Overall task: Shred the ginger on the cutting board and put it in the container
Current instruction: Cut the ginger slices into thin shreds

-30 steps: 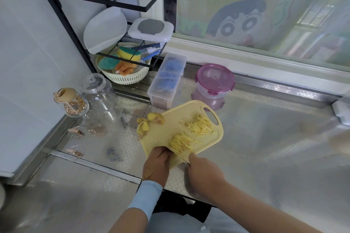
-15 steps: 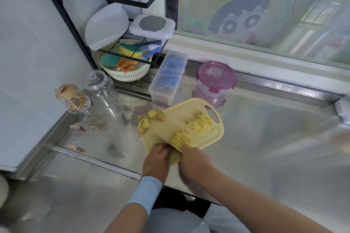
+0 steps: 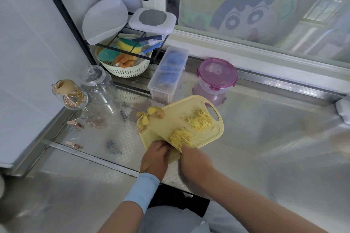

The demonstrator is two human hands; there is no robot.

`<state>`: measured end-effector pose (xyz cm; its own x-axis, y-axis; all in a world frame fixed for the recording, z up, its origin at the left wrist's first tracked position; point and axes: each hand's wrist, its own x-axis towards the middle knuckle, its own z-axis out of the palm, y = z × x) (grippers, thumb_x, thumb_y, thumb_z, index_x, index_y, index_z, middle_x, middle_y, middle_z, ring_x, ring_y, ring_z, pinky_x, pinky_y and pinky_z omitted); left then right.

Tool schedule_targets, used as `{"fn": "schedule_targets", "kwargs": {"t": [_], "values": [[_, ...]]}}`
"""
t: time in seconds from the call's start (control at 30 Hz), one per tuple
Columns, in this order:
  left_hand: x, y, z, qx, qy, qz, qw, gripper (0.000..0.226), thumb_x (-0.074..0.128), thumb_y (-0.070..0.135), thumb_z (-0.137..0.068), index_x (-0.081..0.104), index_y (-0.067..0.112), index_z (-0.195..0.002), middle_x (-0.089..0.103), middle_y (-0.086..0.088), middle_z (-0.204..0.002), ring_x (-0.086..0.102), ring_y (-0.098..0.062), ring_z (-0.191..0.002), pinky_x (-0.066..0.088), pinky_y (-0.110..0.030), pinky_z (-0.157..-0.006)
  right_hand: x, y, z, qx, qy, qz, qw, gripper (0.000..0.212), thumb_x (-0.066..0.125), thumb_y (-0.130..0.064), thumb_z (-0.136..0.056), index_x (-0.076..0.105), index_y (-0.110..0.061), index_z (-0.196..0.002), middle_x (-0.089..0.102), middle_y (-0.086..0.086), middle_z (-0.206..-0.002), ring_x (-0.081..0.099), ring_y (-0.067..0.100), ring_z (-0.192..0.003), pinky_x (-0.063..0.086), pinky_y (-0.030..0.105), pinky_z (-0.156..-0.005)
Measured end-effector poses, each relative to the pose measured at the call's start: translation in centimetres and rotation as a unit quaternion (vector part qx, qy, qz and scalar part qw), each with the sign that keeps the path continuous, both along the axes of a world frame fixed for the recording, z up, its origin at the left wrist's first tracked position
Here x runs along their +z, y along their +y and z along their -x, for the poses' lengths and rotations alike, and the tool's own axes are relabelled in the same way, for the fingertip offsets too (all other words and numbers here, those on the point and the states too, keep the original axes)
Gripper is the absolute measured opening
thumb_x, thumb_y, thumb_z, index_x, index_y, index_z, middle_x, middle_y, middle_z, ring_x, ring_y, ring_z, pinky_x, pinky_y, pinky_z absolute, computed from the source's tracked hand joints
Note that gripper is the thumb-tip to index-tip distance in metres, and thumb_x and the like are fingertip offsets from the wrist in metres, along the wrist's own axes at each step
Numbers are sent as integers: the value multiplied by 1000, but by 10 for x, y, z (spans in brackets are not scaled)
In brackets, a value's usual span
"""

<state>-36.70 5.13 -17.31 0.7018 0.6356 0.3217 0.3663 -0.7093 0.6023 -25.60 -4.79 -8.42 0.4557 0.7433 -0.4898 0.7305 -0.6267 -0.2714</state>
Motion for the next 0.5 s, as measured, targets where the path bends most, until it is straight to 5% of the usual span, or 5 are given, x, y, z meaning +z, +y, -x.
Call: {"fn": "schedule_targets", "kwargs": {"t": [0.2,0.33,0.5], "values": [[3,14,8,-94,84,-48,991,14,68,13,-77,75,13,-90,62,2,-100,51,-17,-97,53,-34,-48,-2,4,-2,-8,18,-4,1000,18,39,-16,-102,51,-15,-116,63,9,-117,62,30,-106,53,40,-88],[3,19,6,-115,132,-44,984,45,86,-1,-53,75,16,-93,60,4,-100,51,-18,-96,54,-33,-50,2,5,-3,-17,25,-13,999,19,37,-17,-102,52,-16,-114,63,9,-116,62,30,-105,53,41,-89],[5,15,6,-98,119,-48,987,47,85,-2,-49,76,18,-91,62,5,-99,50,-18,-90,53,-31,-49,4,-3,-3,-10,11,-23,1000,20,35,-17,-104,48,-14,-119,63,12,-112,63,33,-100,53,43,-81]]}}
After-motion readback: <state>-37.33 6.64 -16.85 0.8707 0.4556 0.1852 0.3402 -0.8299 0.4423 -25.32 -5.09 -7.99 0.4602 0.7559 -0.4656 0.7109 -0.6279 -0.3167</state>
